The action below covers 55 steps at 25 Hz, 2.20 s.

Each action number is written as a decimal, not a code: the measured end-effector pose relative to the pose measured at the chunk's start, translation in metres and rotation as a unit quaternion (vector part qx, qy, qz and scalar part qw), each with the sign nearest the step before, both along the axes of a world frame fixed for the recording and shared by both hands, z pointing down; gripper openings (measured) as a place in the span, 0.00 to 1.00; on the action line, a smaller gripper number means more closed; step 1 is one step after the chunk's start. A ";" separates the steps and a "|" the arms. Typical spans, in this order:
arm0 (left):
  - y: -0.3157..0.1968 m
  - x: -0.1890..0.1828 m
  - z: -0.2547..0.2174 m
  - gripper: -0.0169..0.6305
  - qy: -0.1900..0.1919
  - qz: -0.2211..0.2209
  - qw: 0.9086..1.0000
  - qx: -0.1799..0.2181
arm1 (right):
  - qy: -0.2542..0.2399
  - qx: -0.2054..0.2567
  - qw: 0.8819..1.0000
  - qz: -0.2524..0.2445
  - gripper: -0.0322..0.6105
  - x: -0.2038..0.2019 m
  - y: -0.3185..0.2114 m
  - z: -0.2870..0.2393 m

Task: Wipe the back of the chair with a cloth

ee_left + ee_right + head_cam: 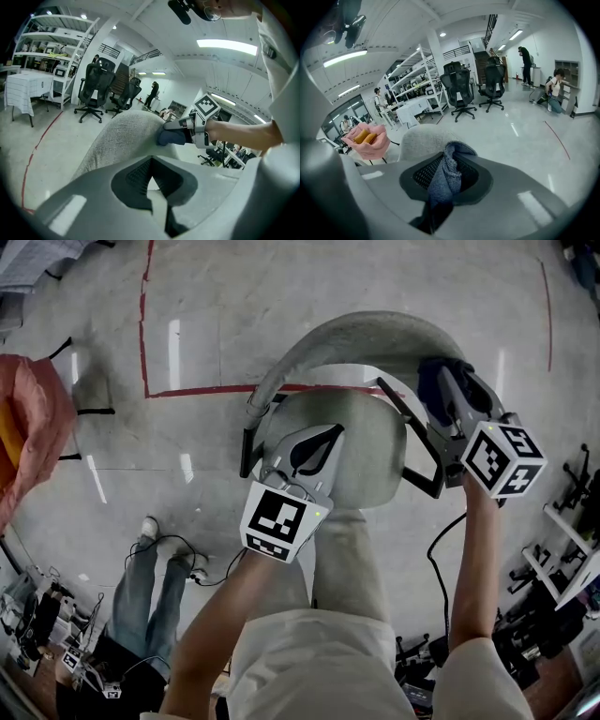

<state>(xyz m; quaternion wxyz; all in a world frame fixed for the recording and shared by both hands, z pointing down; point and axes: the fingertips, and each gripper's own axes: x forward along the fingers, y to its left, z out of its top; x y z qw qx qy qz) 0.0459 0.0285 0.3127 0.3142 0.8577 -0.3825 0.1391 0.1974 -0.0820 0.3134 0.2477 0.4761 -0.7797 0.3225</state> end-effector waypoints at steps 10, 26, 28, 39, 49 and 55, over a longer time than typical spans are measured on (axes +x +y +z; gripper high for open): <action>-0.001 -0.019 -0.002 0.03 0.000 -0.016 1.000 0.004 | -0.005 -0.001 0.999 -0.032 0.16 -0.036 -0.013 -0.004; 0.001 -0.058 0.001 0.03 0.001 -0.039 0.999 0.000 | -0.023 -0.006 0.997 -0.076 0.16 -0.114 -0.021 0.004; 0.001 -0.063 0.003 0.03 0.000 -0.041 0.999 0.000 | -0.025 -0.007 0.997 -0.078 0.16 -0.120 -0.020 0.006; 0.001 -0.086 0.002 0.03 -0.001 -0.050 0.999 0.001 | -0.034 -0.013 0.994 -0.100 0.16 -0.160 -0.013 0.009; 0.008 -0.096 0.003 0.03 -0.006 -0.052 0.999 0.001 | -0.066 -0.011 0.989 -0.133 0.16 -0.202 0.003 0.007; 0.013 -0.096 0.000 0.03 -0.010 -0.049 0.999 0.006 | -0.085 0.000 0.987 -0.134 0.16 -0.202 0.018 -0.010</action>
